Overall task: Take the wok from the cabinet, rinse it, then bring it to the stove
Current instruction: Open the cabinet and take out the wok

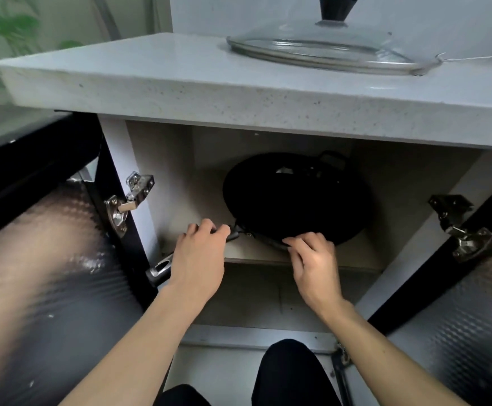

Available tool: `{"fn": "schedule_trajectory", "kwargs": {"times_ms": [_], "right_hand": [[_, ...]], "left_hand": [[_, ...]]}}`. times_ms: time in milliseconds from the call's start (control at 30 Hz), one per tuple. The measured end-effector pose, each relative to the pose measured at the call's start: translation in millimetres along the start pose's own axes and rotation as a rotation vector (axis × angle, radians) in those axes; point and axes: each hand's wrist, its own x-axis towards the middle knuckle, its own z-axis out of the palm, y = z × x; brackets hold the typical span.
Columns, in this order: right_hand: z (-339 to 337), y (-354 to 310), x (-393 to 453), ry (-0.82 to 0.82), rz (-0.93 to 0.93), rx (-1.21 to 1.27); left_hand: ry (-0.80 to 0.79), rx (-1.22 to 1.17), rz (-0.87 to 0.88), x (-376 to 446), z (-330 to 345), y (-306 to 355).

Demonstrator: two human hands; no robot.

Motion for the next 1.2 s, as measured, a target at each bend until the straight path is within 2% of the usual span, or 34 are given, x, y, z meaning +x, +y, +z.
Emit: {"fn": "schedule_trajectory", "kwargs": {"times_ms": [300, 467, 800, 1033, 1200], "right_hand": [[-23.8, -15.7, -37.1, 0.039, -0.038, 0.051], [-33.1, 1.7, -34.1, -0.014, -0.109, 0.043], [-49.2, 65.3, -32.2, -0.063, 0.018, -0.044], [-50.5, 66.8, -33.5, -0.046, 0.012, -0.023], [-52.5, 64.5, -33.8, -0.106, 0.034, 0.008]], "left_hand": [[-0.032, -0.052, -0.005, -40.5, -16.0, 5.5], [-0.035, -0.083, -0.004, -33.0, -13.1, 15.5], [-0.011, -0.081, -0.017, -22.1, -6.7, 19.9], [-0.05, -0.059, -0.007, -25.0, -6.2, 18.2], [-0.06, -0.069, -0.017, -27.6, -8.1, 17.8]]}}
